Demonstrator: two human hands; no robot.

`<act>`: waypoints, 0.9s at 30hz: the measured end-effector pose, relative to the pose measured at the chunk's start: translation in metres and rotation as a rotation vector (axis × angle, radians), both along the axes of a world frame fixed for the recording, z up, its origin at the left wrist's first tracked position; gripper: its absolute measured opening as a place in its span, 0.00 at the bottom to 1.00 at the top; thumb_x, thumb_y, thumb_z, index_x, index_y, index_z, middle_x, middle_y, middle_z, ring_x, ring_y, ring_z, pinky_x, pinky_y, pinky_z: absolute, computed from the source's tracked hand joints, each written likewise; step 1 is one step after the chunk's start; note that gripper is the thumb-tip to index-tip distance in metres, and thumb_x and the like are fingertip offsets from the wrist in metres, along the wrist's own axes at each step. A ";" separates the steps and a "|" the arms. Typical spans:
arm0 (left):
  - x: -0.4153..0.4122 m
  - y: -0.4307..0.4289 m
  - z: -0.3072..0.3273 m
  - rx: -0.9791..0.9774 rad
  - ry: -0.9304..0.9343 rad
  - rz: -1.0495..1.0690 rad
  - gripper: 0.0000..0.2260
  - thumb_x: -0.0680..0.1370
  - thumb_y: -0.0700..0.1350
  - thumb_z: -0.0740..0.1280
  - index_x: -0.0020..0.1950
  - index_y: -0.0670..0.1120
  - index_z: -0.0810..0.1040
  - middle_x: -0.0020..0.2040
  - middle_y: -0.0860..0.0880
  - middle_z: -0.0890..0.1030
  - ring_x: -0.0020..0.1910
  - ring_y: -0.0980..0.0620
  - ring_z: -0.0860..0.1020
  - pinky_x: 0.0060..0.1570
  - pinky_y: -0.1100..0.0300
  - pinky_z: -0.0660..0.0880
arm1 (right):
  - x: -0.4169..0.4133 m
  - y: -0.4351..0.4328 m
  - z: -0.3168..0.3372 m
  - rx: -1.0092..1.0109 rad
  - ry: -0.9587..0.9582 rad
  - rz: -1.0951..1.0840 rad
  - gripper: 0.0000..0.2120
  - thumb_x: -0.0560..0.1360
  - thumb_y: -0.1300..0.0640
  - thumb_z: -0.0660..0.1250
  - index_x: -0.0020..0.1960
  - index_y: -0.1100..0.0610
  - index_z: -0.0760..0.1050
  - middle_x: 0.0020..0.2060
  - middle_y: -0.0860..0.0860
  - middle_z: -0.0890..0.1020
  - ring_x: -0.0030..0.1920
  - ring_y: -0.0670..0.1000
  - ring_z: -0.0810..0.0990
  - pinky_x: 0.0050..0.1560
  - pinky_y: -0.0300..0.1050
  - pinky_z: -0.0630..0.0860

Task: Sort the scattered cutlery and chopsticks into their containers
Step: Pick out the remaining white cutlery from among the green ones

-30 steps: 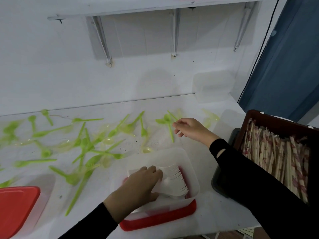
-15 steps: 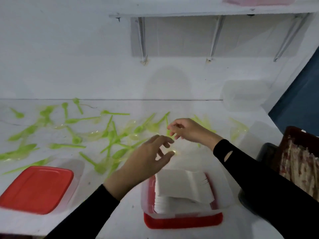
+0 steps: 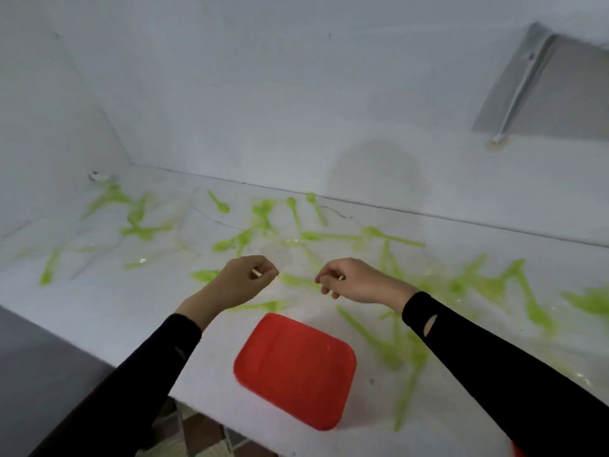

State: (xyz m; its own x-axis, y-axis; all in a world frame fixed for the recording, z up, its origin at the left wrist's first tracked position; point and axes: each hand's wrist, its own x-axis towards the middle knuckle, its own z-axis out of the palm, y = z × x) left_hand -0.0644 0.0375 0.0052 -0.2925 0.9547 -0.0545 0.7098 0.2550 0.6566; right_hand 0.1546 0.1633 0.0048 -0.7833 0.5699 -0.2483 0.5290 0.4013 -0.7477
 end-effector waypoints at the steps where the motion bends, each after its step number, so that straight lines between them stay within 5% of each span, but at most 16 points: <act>1: -0.029 -0.010 -0.005 -0.030 -0.005 0.043 0.03 0.78 0.46 0.69 0.44 0.49 0.81 0.43 0.52 0.83 0.39 0.53 0.80 0.36 0.70 0.71 | -0.030 -0.005 -0.003 -0.019 -0.011 0.010 0.08 0.81 0.54 0.61 0.54 0.54 0.78 0.46 0.48 0.84 0.44 0.51 0.84 0.49 0.45 0.78; 11: -0.198 -0.082 -0.040 -0.178 -0.001 0.212 0.06 0.78 0.47 0.68 0.42 0.53 0.79 0.44 0.53 0.82 0.41 0.58 0.79 0.35 0.73 0.69 | -0.197 -0.047 -0.026 -0.113 -0.060 0.096 0.07 0.82 0.54 0.60 0.53 0.52 0.77 0.47 0.48 0.83 0.42 0.47 0.82 0.44 0.38 0.77; 20: -0.238 -0.104 -0.061 -0.116 -0.038 0.413 0.05 0.79 0.47 0.67 0.45 0.49 0.81 0.41 0.58 0.80 0.40 0.61 0.78 0.34 0.73 0.69 | -0.265 -0.045 -0.033 -0.104 -0.048 0.142 0.08 0.81 0.56 0.59 0.49 0.52 0.77 0.43 0.48 0.83 0.40 0.48 0.80 0.46 0.48 0.79; 24: -0.259 -0.115 -0.066 -0.079 -0.046 0.528 0.10 0.80 0.52 0.65 0.41 0.52 0.81 0.41 0.58 0.82 0.38 0.61 0.79 0.33 0.68 0.71 | -0.298 -0.054 -0.046 -0.094 -0.021 0.162 0.09 0.81 0.57 0.59 0.48 0.50 0.77 0.41 0.45 0.82 0.37 0.44 0.79 0.32 0.30 0.72; 27: -0.294 -0.122 -0.061 -0.090 -0.031 0.597 0.15 0.81 0.56 0.62 0.40 0.53 0.82 0.42 0.57 0.83 0.40 0.57 0.80 0.33 0.66 0.71 | -0.333 -0.063 -0.047 -0.082 -0.001 0.219 0.09 0.80 0.57 0.61 0.47 0.50 0.79 0.43 0.47 0.84 0.36 0.40 0.79 0.38 0.30 0.73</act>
